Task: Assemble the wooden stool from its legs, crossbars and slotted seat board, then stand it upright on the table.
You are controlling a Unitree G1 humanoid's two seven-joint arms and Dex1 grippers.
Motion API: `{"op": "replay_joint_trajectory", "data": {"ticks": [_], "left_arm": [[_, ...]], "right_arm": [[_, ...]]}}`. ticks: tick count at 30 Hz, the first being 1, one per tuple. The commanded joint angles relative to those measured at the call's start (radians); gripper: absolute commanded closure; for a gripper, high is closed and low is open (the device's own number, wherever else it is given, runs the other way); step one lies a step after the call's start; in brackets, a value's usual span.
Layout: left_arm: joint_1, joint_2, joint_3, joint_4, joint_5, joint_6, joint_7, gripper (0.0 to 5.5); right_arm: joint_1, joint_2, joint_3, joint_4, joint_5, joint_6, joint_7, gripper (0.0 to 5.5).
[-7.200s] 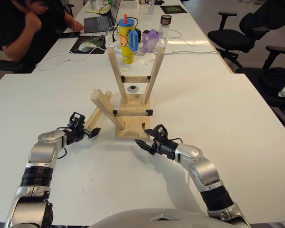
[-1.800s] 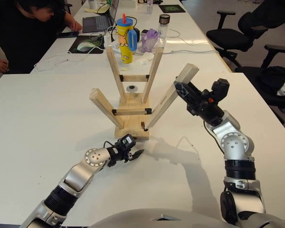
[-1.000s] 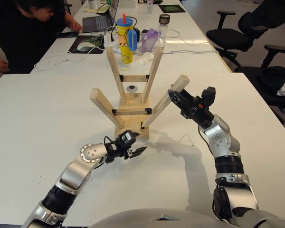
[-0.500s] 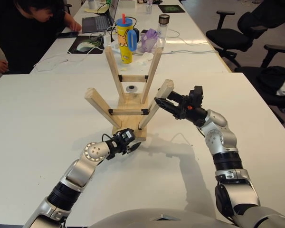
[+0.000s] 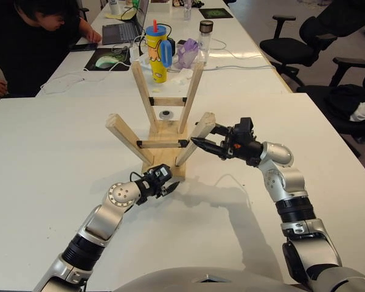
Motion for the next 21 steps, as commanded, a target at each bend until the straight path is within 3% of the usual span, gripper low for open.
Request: {"op": "replay_joint_trajectory", "data": {"ticks": [1,12,15,16,21], "left_arm": [[0.035,-0.011,-0.03,0.059,0.01,0.052,-0.008,2.37],[0.045,-0.038,-0.043,0.091,0.026,0.051,0.016,2.37],[0.045,-0.038,-0.041,0.109,0.038,0.056,0.027,2.37],[0.045,-0.037,-0.041,0.116,0.042,0.059,0.031,2.37],[0.032,-0.055,-0.028,0.149,0.057,0.068,0.06,2.37]], "right_arm": [[0.033,0.023,0.106,0.056,-0.11,0.08,-0.027,3.39],[-0.033,0.023,0.18,0.144,-0.182,0.087,-0.066,3.39],[-0.059,0.032,0.141,0.188,-0.185,0.038,-0.105,3.39],[-0.058,0.04,0.122,0.166,-0.151,0.05,-0.102,3.03],[-0.045,0.032,0.08,0.094,-0.131,0.061,-0.122,2.5]]}}
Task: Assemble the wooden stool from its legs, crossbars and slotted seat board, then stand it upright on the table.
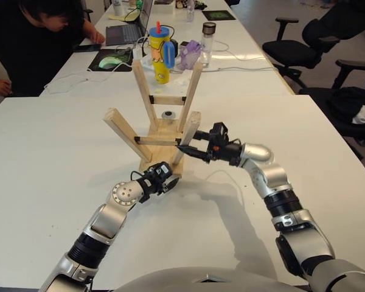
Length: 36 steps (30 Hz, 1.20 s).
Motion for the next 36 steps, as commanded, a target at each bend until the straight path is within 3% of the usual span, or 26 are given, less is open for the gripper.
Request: {"op": "replay_joint_trajectory", "data": {"ticks": [1,7,9,13,16,18,25,27,29,32,35,36], "left_arm": [[0.041,-0.013,-0.026,0.11,0.023,0.078,0.011,2.37],[0.016,-0.073,-0.005,0.161,0.025,0.088,0.068,2.37],[0.013,-0.091,0.003,0.168,0.021,0.092,0.085,2.37],[0.033,-0.081,0.008,0.172,0.02,0.088,0.086,2.37],[0.05,-0.055,0.005,0.173,0.02,0.077,0.067,2.37],[0.055,-0.045,0.002,0.173,0.018,0.076,0.055,2.37],[0.03,-0.048,-0.021,0.188,0.02,0.069,0.033,2.37],[0.035,-0.051,-0.016,0.182,0.017,0.074,0.036,2.37],[0.041,-0.054,-0.012,0.179,0.014,0.076,0.041,2.37],[0.032,-0.057,-0.012,0.186,0.013,0.076,0.04,2.37],[0.038,-0.052,0.001,0.191,0.01,0.076,0.044,2.37],[0.043,-0.051,0.002,0.196,0.012,0.072,0.047,2.37]], "right_arm": [[0.024,-0.024,-0.017,-0.069,-0.01,0.049,0.0,2.5],[0.177,-0.21,0.028,-0.078,-0.209,0.057,-0.027,2.5],[0.215,-0.245,-0.012,-0.085,-0.206,0.018,-0.016,2.5],[0.061,-0.112,-0.268,-0.404,0.376,0.385,-0.12,2.5],[-0.176,-0.031,-0.373,-0.515,0.673,0.409,-0.342,2.5],[-0.291,0.013,-0.398,-0.52,0.727,0.388,-0.435,2.5],[-0.362,0.137,-0.346,-0.508,0.657,0.371,-0.634,2.5],[-0.309,0.157,-0.244,-0.45,0.573,0.469,-0.718,2.5],[-0.16,0.099,-0.044,-0.357,0.441,0.684,-0.785,2.5],[0.073,0.055,0.024,-0.333,0.375,0.782,-0.809,2.5],[0.024,0.078,-0.046,-0.425,0.393,0.684,-0.776,2.5],[-0.043,0.118,-0.118,-0.449,0.442,0.625,-0.773,2.5]]}}
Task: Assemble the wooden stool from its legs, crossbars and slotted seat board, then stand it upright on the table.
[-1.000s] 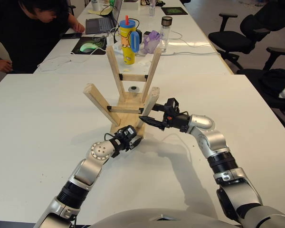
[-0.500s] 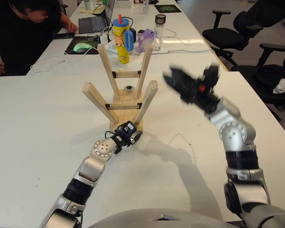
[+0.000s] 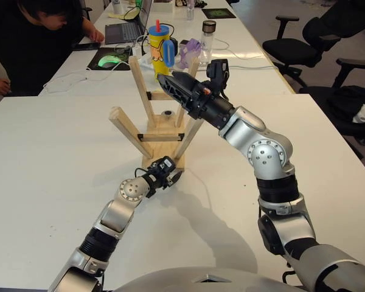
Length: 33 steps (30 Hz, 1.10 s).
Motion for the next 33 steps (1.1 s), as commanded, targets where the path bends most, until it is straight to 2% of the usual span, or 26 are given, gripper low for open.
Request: {"op": "replay_joint_trajectory", "data": {"ticks": [1,4,7,8,10,12,13,16,21,24,28,33], "left_arm": [[0.093,0.03,-0.017,0.11,0.009,0.095,-0.024,2.37],[0.087,0.03,-0.021,0.126,0.012,0.083,-0.029,2.37],[0.076,0.034,-0.029,0.139,0.017,0.07,-0.042,2.37],[0.073,0.038,-0.033,0.141,0.018,0.067,-0.051,2.37],[0.077,0.049,-0.043,0.135,0.011,0.057,-0.078,2.37],[0.08,0.067,-0.06,0.126,0.006,0.057,-0.117,2.37],[0.076,0.076,-0.068,0.129,0.006,0.057,-0.136,2.37],[0.071,0.109,-0.073,0.132,0.001,0.055,-0.182,2.37],[0.064,0.186,-0.101,0.158,-0.006,0.057,-0.3,2.37],[0.057,0.23,-0.111,0.181,-0.002,0.048,-0.346,2.37],[0.022,0.271,-0.109,0.233,-0.002,0.008,-0.399,2.37],[-0.042,0.306,-0.109,0.298,0.006,-0.054,-0.468,2.37]], "right_arm": [[0.059,0.039,-0.104,0.007,0.053,0.002,-0.021,2.5],[-0.082,0.062,-0.313,0.004,0.257,-0.066,-0.018,2.5],[-0.101,0.007,-0.419,0.095,0.262,-0.099,-0.002,2.5],[-0.08,-0.031,-0.397,0.136,0.193,-0.105,0.029,2.5],[-0.03,-0.13,-0.217,0.262,-0.062,-0.127,0.098,2.5],[0.001,-0.155,-0.059,0.398,-0.257,-0.221,0.215,2.5],[0.006,-0.146,-0.02,0.454,-0.317,-0.282,0.263,2.5],[-0.007,-0.099,0.021,0.594,-0.399,-0.402,0.382,2.5],[-0.04,-0.038,-0.032,0.717,-0.428,-0.556,0.483,2.5],[-0.013,-0.011,-0.045,0.647,-0.379,-0.556,0.594,2.5],[0.093,-0.027,0.047,0.462,-0.336,-0.426,0.754,2.5],[0.207,-0.04,0.15,0.301,-0.362,-0.338,0.753,2.5]]}}
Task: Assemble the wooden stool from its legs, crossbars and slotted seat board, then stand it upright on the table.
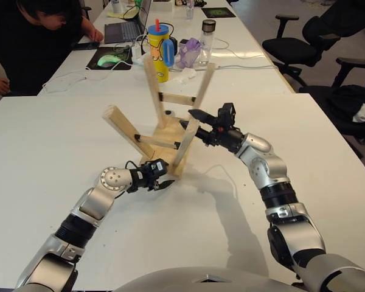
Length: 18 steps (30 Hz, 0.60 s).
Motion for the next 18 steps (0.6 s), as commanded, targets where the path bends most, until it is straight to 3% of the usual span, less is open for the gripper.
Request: {"op": "replay_joint_trajectory", "data": {"ticks": [1,6,9,14,18], "left_arm": [[0.048,0.057,-0.082,0.244,0.076,0.077,-0.071,2.37],[-0.024,0.006,-0.036,0.311,0.09,0.034,0.007,2.37],[-0.003,-0.016,-0.009,0.31,0.09,0.034,0.074,2.37],[0.026,-0.032,0.031,0.294,0.069,0.019,0.141,2.37],[0.005,-0.025,0.048,0.248,0.043,-0.019,0.11,2.37]], "right_arm": [[0.122,0.022,0.159,-0.156,-0.065,0.085,0.018,2.5],[0.253,0.076,0.131,-0.24,-0.177,0.127,-0.322,2.5],[0.368,0.088,0.16,-0.401,-0.118,0.216,-0.388,2.5],[0.398,0.08,0.212,-0.441,-0.185,0.241,-0.434,2.5],[0.351,0.066,0.147,-0.364,-0.229,0.235,-0.476,2.5]]}}
